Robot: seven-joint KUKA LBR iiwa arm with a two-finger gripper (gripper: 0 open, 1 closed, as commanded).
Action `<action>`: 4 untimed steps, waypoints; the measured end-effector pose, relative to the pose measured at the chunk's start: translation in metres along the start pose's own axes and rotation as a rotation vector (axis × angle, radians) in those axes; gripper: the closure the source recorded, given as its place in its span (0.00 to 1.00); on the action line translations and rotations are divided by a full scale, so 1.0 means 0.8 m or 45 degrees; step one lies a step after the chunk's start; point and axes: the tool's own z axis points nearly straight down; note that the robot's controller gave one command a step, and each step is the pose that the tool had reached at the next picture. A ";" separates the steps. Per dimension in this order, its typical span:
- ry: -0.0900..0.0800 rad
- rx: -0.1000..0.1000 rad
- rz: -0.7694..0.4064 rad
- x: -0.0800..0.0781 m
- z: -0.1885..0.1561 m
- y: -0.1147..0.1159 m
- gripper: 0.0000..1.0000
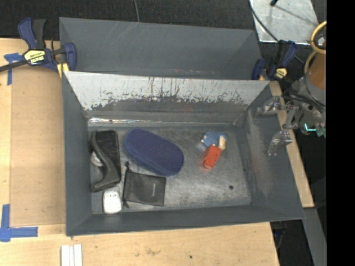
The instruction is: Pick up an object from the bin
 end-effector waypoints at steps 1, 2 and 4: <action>-0.032 0.022 -0.783 -0.033 0.177 0.060 0.00; -0.036 0.036 -0.960 -0.052 0.187 0.105 0.00; -0.035 0.029 -1.112 -0.063 0.186 0.160 0.00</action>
Offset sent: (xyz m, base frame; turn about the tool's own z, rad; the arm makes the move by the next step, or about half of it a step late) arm 0.0208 0.0573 -0.1622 -0.6280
